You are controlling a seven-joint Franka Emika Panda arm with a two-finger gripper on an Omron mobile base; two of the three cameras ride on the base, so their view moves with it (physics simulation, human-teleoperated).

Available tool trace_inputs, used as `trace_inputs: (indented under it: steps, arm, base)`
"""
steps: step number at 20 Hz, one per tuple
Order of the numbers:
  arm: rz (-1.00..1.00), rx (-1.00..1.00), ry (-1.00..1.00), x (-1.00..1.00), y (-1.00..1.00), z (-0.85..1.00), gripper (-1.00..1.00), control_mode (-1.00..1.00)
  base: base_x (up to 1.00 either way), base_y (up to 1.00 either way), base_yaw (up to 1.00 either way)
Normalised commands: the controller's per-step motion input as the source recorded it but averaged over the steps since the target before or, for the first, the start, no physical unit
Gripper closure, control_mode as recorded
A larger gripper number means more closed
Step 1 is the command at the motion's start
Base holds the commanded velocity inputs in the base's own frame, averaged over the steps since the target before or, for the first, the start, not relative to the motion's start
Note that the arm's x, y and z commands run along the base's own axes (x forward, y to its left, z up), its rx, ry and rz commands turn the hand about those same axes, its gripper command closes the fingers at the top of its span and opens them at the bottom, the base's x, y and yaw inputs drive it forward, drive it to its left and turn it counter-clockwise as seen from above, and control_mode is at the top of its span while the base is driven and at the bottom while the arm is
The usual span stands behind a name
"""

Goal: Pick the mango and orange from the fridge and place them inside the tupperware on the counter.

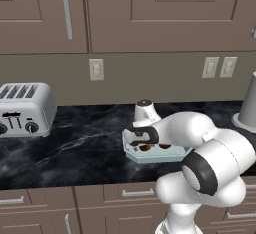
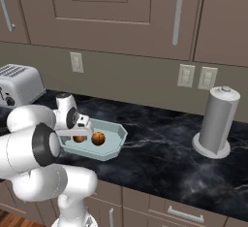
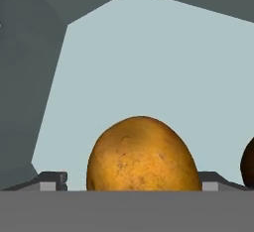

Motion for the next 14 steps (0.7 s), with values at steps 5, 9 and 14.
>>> trace_inputs:
  steps: [5, 9, 14]
  arm:
    - [0.00, 0.00, -0.01, -0.04, 0.00, 0.07, -1.00, -1.00]
    - [0.00, 0.04, -0.15, -0.26, -0.04, 0.22, -1.00, -1.00]
    - [0.00, 0.03, -0.17, -0.17, -0.05, 0.19, -1.00, -1.00]
  base:
    - [0.00, 0.00, 0.00]
    - [0.00, 0.00, 0.00]
    - [0.00, 0.00, 0.00]
